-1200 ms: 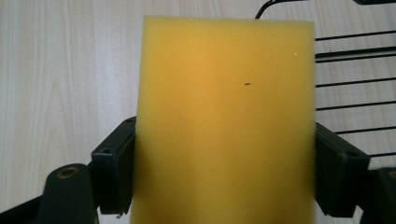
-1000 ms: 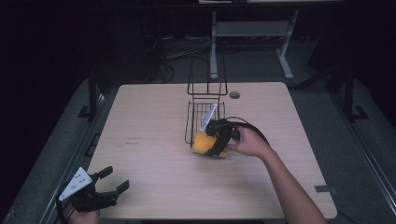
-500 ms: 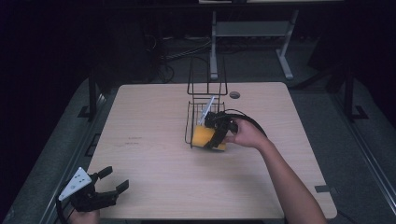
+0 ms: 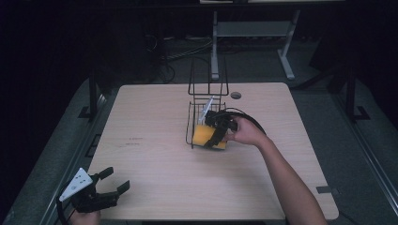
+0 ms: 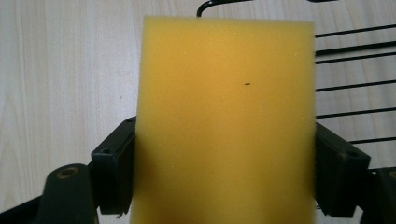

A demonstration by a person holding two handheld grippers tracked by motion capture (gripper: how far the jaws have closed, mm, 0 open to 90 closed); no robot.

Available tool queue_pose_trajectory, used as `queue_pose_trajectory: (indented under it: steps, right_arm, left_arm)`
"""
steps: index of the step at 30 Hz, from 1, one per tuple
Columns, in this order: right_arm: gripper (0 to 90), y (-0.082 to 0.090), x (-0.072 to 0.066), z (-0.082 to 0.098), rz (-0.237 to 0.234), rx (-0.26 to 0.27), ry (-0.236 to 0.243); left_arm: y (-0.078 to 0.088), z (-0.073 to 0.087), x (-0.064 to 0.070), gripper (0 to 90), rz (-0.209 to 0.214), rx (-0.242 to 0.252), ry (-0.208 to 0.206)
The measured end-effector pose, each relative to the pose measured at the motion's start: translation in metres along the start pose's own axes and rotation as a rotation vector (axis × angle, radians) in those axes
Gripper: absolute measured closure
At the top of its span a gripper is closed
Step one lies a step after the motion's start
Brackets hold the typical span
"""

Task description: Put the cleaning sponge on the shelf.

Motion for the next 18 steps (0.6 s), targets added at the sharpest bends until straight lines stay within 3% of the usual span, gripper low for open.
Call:
queue_pose_trajectory:
  steps: [6, 10, 15, 18]
  right_arm:
    - [22.1, 0.000, 0.000, -0.007, 0.004, -0.024, 0.018]
    - [22.1, 0.000, 0.006, -0.010, -0.008, -0.005, 0.017]
    - [22.1, -0.004, 0.015, -0.009, 0.011, -0.050, 0.012]
    - [22.1, -0.003, 0.018, -0.012, 0.001, -0.038, 0.016]
  left_arm:
    - [0.000, 0.000, 0.000, 12.8, -0.001, -0.002, 0.002]
    - [0.000, 0.000, 0.000, 12.8, -0.001, 0.002, 0.001]
    - [0.000, 0.000, 0.000, 12.8, 0.003, 0.000, 0.000]
    - [-0.001, 0.000, 0.000, 12.9, 0.004, -0.001, 0.001]
Point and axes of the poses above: each handheld gripper's, and its own axes: y roughly backward along the jaws, z roughly out of its underside, x roughly to its right, the point moved 1 cm from there along -y, roughly forward along the jaws, and after that the axes turned 8 degrees about -z, right-handed, at the moved point
